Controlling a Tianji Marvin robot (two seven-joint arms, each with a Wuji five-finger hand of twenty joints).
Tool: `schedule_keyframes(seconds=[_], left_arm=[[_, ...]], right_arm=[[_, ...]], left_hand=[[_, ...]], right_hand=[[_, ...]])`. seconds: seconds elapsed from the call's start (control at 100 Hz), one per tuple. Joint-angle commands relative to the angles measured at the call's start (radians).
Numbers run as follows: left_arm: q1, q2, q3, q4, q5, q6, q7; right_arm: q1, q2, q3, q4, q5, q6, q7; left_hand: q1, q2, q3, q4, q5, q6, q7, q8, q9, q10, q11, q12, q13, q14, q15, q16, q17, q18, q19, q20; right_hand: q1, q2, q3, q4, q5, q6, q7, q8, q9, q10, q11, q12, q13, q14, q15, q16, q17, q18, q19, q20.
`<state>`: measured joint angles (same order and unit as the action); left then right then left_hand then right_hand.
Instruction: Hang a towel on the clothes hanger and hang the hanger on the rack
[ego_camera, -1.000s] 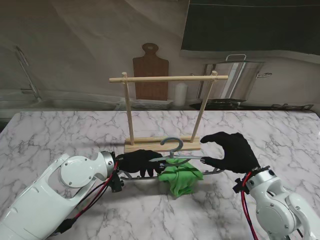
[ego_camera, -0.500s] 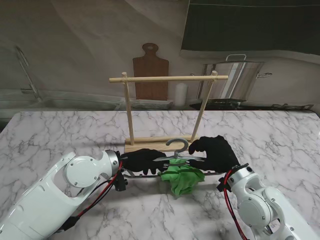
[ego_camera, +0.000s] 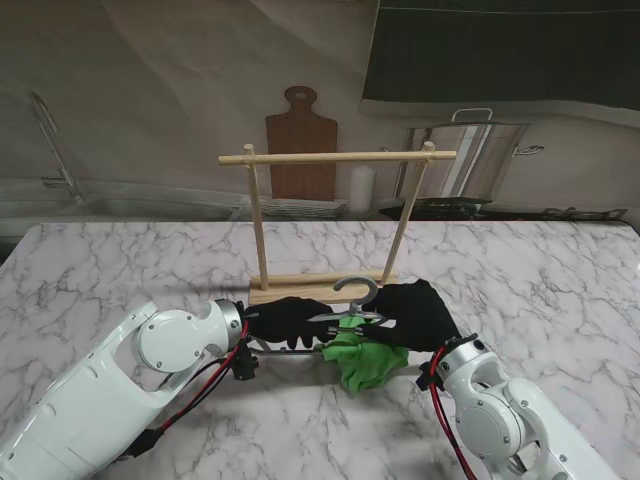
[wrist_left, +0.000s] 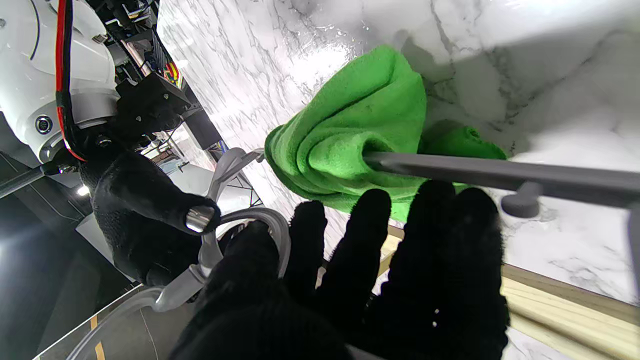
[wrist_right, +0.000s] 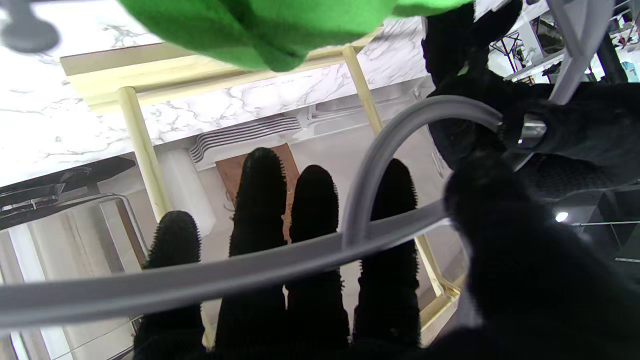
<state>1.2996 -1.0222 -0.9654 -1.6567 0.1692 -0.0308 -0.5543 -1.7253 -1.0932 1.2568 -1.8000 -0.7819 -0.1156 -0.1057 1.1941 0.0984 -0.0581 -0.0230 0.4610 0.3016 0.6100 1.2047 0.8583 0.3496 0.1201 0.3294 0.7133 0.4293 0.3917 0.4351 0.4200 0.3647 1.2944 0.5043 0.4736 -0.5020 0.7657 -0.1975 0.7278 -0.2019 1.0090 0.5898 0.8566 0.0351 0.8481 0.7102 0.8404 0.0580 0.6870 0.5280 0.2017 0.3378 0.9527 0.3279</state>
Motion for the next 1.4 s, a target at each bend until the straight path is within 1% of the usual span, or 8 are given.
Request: schedule_keyframes(seconds=[0.0, 0.22, 0.36, 0.45, 0.52, 1.01, 1.19, 1.39], left_arm=[[-0.003, -0.005, 0.002, 0.003, -0.005, 0.005, -0.010], [0.000, -0.007, 0.002, 0.001, -0.004, 0.009, 0.000], [0.002, -0.011, 0.003, 0.004, 0.015, 0.003, 0.022], [0.004, -0.014, 0.002, 0.005, 0.019, 0.006, 0.032], [0.004, -0.016, 0.001, 0.007, 0.016, 0.012, 0.038], [0.043, -0.042, -0.027, 0.015, 0.103, -0.065, 0.194], [0.049, -0.049, -0.034, 0.019, 0.135, -0.106, 0.240], [0.035, -0.051, -0.016, 0.032, 0.135, -0.111, 0.244]], right_arm=[[-0.002, -0.009, -0.008, 0.008, 0.006, 0.007, -0.010], [-0.002, -0.004, -0.008, 0.004, 0.027, -0.006, 0.028], [-0.001, -0.003, -0.002, 0.010, 0.028, -0.032, 0.035], [0.001, -0.005, -0.003, 0.018, 0.012, -0.042, 0.008], [0.004, -0.005, -0.003, 0.020, -0.004, -0.046, -0.004], [-0.011, -0.015, 0.019, 0.031, -0.061, -0.059, -0.116], [-0.020, -0.021, 0.037, 0.036, -0.070, -0.049, -0.159], [-0.023, -0.025, 0.040, 0.046, -0.066, -0.048, -0.184]], left_hand=[[0.066, 0.064, 0.029, 0.008, 0.012, -0.068, 0.011, 0.004, 0.040, -0.010, 0.011, 0.012, 0.020, 0.018, 0.022, 0.017, 0.017, -0.026, -0.218, -0.007], [0.060, 0.063, 0.027, 0.006, 0.012, -0.075, 0.007, -0.004, 0.037, -0.010, 0.011, 0.013, 0.018, 0.018, 0.026, 0.020, 0.012, -0.028, -0.215, -0.006], [0.054, 0.037, 0.027, 0.004, 0.032, -0.117, -0.076, -0.159, 0.020, -0.029, 0.018, 0.036, 0.001, 0.006, 0.035, 0.038, -0.005, -0.044, -0.204, 0.007], [0.038, 0.045, 0.024, 0.001, 0.044, -0.108, -0.146, -0.270, -0.003, -0.028, 0.013, 0.044, -0.022, 0.007, 0.023, 0.041, -0.029, -0.046, -0.218, 0.011], [0.022, 0.056, 0.022, -0.002, 0.055, -0.087, -0.208, -0.344, -0.039, -0.026, 0.003, 0.042, -0.057, 0.004, 0.002, 0.036, -0.064, -0.049, -0.251, 0.005], [-0.217, 0.003, 0.016, 0.003, -0.124, -0.053, -0.512, -0.663, -0.519, -0.063, -0.094, -0.070, -0.378, -0.042, -0.183, -0.055, -0.341, -0.057, -0.638, -0.064], [-0.360, -0.061, 0.016, 0.001, -0.199, -0.057, -0.546, -0.723, -0.645, -0.071, -0.124, -0.137, -0.449, -0.042, -0.240, -0.112, -0.373, -0.027, -0.830, -0.084], [-0.391, -0.095, 0.020, 0.002, -0.265, -0.039, -0.588, -0.769, -0.661, -0.055, -0.126, -0.169, -0.436, -0.046, -0.231, -0.115, -0.338, -0.026, -0.872, -0.070]], right_hand=[[0.047, 0.045, -0.004, -0.022, 0.045, -0.079, 0.080, -0.014, 0.045, -0.031, 0.063, 0.025, 0.046, -0.029, 0.044, 0.028, 0.007, 0.010, 0.007, 0.017], [0.074, 0.111, 0.041, -0.016, 0.100, -0.027, 0.153, 0.023, 0.138, 0.006, 0.171, 0.089, 0.119, -0.006, 0.244, 0.099, 0.066, 0.002, 0.070, 0.040], [0.069, 0.104, 0.097, -0.010, 0.191, 0.070, 0.126, 0.063, 0.253, 0.059, 0.221, 0.083, 0.211, 0.040, 0.406, 0.112, 0.145, -0.013, 0.145, 0.061], [0.064, 0.087, 0.132, -0.007, 0.215, 0.113, 0.109, 0.097, 0.320, 0.142, 0.271, 0.077, 0.320, 0.092, 0.603, 0.153, 0.275, -0.023, 0.301, 0.123], [0.073, 0.082, 0.126, -0.024, 0.204, 0.139, 0.106, 0.113, 0.348, 0.190, 0.311, 0.073, 0.413, 0.070, 0.704, 0.179, 0.362, -0.017, 0.384, 0.158], [0.094, 0.028, 0.130, -0.055, 0.199, 0.147, 0.111, 0.102, 0.371, 0.214, 0.319, 0.036, 0.470, 0.029, 0.712, 0.202, 0.442, -0.004, 0.398, 0.153], [0.086, 0.032, 0.124, -0.056, 0.199, 0.131, 0.109, 0.106, 0.373, 0.198, 0.315, 0.032, 0.472, 0.020, 0.690, 0.195, 0.433, -0.013, 0.409, 0.156], [0.079, 0.024, 0.128, -0.054, 0.215, 0.135, 0.103, 0.102, 0.388, 0.195, 0.317, 0.029, 0.474, 0.012, 0.700, 0.197, 0.437, -0.012, 0.423, 0.158]])
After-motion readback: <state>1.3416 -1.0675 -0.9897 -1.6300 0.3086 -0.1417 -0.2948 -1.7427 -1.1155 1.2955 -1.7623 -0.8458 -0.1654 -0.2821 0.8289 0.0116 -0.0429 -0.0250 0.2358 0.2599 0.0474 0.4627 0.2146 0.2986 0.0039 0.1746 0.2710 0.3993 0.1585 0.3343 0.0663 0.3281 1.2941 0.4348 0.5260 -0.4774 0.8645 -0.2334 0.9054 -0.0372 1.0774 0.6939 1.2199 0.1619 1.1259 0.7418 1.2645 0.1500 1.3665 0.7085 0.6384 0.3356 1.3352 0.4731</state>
